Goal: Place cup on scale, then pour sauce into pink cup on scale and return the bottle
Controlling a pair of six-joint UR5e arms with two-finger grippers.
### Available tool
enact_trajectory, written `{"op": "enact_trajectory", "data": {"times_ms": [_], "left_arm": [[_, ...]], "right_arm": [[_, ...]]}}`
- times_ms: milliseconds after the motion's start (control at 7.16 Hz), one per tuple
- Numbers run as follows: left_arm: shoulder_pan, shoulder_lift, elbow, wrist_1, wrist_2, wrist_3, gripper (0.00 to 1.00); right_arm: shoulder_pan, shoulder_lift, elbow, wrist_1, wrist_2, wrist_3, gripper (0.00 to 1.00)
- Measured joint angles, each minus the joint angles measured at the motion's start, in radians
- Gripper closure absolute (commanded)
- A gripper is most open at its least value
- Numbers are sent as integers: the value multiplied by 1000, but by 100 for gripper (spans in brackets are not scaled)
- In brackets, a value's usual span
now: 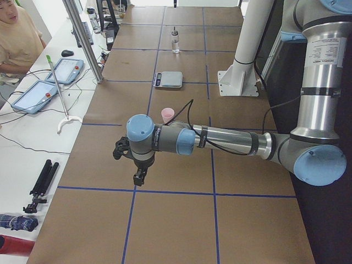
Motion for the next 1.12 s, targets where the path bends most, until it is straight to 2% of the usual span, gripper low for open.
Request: {"op": "enact_trajectory", "data": {"times_ms": [419, 838, 1118], "left_arm": [[3, 35, -92, 8, 6, -4, 0], [15, 61, -129, 5, -12, 1, 0], [94, 60, -146, -33, -135, -85, 0]], "right_arm": [[0, 2, 7, 0, -1, 1, 0], [0, -27, 48, 24, 7, 4, 0], [-3, -56, 38, 113, 25, 11, 0]]}}
